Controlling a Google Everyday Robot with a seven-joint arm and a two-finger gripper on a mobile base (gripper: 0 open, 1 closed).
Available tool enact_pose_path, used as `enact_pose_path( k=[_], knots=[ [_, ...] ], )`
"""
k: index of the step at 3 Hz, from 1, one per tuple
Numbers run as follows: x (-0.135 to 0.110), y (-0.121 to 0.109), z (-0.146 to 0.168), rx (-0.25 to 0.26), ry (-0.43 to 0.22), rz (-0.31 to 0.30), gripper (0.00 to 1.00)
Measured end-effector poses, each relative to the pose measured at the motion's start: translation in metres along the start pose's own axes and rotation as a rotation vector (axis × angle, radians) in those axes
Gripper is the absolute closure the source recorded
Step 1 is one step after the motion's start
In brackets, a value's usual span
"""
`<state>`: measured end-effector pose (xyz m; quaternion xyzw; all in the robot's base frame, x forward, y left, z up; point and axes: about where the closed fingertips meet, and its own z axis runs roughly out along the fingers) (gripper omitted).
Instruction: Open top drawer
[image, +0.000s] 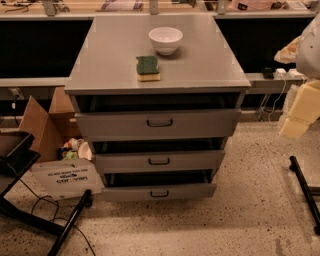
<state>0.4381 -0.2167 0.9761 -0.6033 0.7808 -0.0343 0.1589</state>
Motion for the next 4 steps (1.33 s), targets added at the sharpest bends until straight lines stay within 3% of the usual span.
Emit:
enact_pose_path(
  k=[2, 3, 4],
  knots=[
    [-0.008, -0.001, 0.000, 0.019, 0.017, -0.016, 0.00],
    [-0.023, -0.004, 0.040, 0.013, 0.030, -0.056, 0.00],
    [-0.042, -0.019, 0.108, 0.011, 0.014, -0.085, 0.00]
  ],
)
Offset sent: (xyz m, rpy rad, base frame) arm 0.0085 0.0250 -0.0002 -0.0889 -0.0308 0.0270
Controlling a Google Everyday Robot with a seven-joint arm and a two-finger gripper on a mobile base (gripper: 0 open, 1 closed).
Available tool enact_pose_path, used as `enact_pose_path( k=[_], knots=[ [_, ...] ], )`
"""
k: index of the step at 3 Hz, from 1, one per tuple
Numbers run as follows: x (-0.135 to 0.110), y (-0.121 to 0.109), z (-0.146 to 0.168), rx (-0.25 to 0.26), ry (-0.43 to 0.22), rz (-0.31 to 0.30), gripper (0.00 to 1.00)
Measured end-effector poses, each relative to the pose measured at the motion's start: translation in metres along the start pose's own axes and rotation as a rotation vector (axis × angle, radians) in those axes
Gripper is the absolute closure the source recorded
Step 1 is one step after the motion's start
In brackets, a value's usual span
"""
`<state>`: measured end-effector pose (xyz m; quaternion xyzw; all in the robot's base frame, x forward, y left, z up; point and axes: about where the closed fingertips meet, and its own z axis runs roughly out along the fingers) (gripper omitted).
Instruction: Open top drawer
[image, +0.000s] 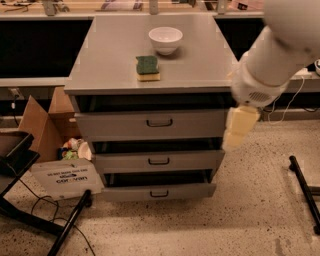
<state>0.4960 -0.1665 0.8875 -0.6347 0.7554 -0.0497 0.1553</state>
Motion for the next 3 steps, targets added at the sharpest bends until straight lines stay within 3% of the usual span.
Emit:
enact_pose_path(
  k=[2, 3],
  knots=[
    [-0.034, -0.045, 0.109, -0.014, 0.000, -0.069, 0.00],
    [-0.034, -0.045, 0.109, -0.014, 0.000, -0.069, 0.00]
  ],
)
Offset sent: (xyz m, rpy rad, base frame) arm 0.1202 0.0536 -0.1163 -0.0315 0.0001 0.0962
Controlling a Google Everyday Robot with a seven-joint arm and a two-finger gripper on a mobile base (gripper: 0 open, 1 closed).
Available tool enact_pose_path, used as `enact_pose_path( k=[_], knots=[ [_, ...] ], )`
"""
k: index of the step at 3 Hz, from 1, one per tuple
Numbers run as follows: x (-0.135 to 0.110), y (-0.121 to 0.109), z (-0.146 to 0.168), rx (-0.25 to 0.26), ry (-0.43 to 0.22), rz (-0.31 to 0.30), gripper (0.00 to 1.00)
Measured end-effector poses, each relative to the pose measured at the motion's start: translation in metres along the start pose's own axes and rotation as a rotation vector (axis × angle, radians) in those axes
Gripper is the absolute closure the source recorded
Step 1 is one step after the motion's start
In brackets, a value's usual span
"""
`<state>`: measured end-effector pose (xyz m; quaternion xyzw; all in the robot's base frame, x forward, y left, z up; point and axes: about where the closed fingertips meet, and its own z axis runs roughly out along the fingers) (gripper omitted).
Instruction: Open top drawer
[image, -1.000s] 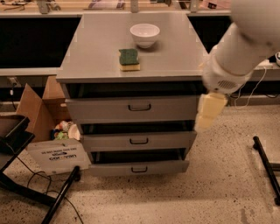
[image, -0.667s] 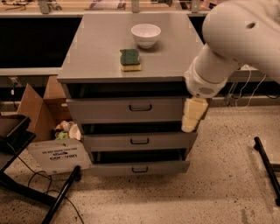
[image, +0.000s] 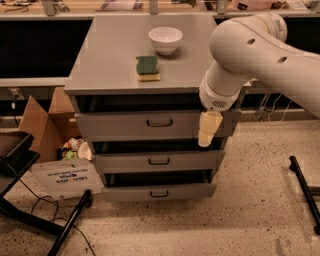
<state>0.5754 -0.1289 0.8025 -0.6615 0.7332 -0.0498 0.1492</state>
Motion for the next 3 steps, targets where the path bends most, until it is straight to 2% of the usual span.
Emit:
enact_pose_path(
  k=[1, 2, 3],
  knots=[
    [0.006, 0.011, 0.028, -0.033, 0.071, -0.039, 0.00],
    [0.016, 0.009, 0.057, -0.049, 0.091, -0.055, 0.00],
    [0.017, -0.013, 0.076, -0.029, 0.103, -0.076, 0.00]
  ],
)
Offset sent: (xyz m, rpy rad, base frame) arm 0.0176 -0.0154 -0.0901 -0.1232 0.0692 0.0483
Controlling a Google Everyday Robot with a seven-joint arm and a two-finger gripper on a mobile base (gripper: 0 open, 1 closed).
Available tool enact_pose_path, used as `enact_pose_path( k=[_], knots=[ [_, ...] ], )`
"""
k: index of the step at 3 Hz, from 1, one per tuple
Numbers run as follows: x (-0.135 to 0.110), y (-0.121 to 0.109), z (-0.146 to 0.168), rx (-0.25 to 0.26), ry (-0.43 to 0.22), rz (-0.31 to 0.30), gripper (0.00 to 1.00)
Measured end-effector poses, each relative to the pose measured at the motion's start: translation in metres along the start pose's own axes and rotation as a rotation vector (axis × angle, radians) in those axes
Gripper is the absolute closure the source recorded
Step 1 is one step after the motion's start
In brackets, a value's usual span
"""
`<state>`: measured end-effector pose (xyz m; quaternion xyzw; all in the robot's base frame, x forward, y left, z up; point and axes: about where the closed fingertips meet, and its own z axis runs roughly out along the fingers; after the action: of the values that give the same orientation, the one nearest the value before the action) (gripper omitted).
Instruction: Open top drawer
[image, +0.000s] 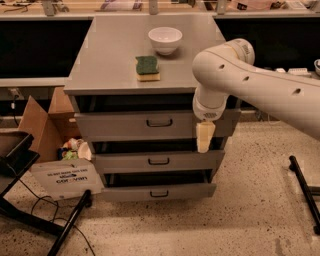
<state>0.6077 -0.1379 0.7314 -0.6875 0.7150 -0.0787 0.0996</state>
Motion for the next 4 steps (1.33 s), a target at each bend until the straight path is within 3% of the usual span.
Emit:
enact_pose_path(
  k=[1, 2, 3, 4],
  knots=[
    [-0.006, -0.020, 0.022, -0.004, -0.012, -0.021, 0.00],
    [-0.007, -0.027, 0.052, -0.037, -0.040, 0.008, 0.00],
    [-0.006, -0.025, 0.078, -0.069, -0.071, 0.045, 0.19],
    [0.010, -0.011, 0.078, -0.088, -0.063, 0.091, 0.42]
  ],
)
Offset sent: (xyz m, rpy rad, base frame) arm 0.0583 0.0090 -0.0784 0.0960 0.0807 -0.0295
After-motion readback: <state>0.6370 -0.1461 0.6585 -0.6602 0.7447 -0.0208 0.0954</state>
